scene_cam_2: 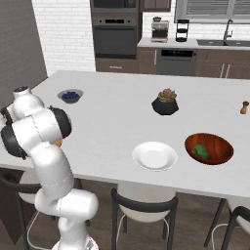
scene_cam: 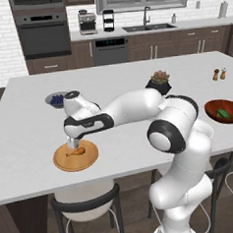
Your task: Pick the chicken drumstick and broccoli from their plates and place them in the bowl. Then put the bowl in the fridge.
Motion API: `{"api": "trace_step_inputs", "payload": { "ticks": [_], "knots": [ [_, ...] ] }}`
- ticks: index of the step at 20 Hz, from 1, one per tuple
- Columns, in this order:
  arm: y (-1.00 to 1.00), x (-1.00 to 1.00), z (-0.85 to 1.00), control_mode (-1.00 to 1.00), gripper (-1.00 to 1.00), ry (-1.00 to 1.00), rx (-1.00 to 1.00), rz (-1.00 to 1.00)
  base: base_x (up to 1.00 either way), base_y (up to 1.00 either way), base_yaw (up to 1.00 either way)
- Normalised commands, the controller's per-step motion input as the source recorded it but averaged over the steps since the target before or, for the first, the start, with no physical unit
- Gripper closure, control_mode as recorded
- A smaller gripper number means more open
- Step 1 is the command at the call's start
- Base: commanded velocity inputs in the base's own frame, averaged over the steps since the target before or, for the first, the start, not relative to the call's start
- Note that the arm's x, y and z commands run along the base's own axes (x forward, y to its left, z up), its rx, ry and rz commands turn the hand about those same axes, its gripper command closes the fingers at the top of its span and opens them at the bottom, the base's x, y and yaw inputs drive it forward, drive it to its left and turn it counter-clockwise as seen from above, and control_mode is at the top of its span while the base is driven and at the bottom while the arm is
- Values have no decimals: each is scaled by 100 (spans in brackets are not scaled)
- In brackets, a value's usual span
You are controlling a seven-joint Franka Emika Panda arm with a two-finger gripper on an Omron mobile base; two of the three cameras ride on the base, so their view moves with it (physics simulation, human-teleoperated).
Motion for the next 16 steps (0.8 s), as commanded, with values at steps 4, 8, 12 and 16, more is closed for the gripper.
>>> {"api": "trace_step_inputs", "payload": {
  "ticks": [4, 8, 12, 16],
  "knots": [
    [15, 38, -41, -100, -100, 0, 0, 0, 0, 0, 0],
    [30, 43, -37, -100, -100, 0, 0, 0, 0, 0, 0],
    [13, 18, -28, -100, -100, 0, 0, 0, 0, 0, 0],
    [3, 1, -33, -100, -100, 0, 0, 0, 0, 0, 0]
  ]
}}
